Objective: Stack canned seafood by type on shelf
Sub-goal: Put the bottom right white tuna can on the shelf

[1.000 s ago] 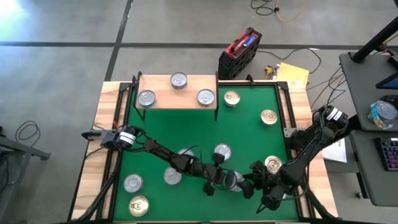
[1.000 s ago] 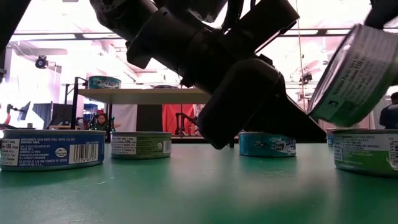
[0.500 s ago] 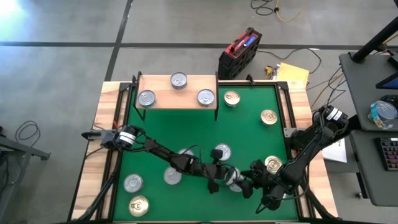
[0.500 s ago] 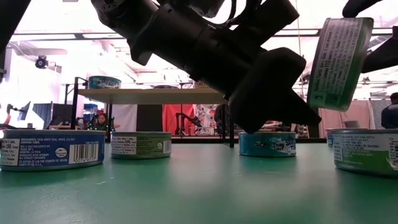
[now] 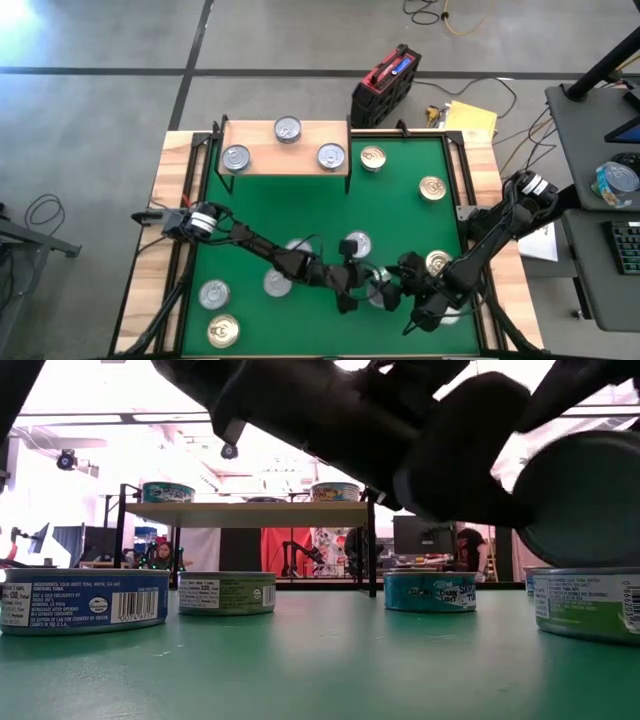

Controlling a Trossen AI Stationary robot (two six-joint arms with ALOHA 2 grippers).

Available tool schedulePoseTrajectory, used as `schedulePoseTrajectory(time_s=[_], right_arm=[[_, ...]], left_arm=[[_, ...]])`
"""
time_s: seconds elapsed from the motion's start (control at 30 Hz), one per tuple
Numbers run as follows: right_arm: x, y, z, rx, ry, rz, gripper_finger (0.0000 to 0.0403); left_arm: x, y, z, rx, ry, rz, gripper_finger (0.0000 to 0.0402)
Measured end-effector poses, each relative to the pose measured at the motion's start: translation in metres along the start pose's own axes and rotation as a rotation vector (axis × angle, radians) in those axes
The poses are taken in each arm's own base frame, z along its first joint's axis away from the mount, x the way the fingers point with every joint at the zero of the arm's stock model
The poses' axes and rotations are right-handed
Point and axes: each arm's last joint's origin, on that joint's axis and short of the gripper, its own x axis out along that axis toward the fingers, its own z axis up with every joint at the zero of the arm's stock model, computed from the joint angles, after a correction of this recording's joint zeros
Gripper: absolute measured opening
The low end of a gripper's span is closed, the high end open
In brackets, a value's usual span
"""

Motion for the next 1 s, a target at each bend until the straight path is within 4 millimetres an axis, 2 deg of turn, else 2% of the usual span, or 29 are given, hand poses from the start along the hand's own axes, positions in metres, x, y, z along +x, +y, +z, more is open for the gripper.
schedulePoseTrajectory(time_s=[0.2,0.43,0.6,0.83,1.0], right_arm=[[0.003,-0.001,-0.003,-0.036,0.009,-0.009,0.0335],[0.006,-0.002,-0.008,-0.118,0.061,-0.022,0.0312],[0.006,-0.003,-0.008,-0.132,0.06,-0.024,0.0258],[0.003,-0.007,-0.004,-0.126,0.068,-0.061,0.0131],[-0.004,-0.002,0.002,-0.135,0.085,-0.068,0.0126]], left_arm=[[0.0,0.001,-0.001,0.004,0.009,0.003,0.0],[0.0,0.001,-0.002,0.007,0.017,0.007,0.0],[0.0,0.001,-0.002,0.009,0.024,0.015,0.0],[-0.002,-0.002,-0.002,0.015,0.029,-0.006,0.0],[-0.011,-0.002,0.006,0.061,0.04,-0.004,0.0]])
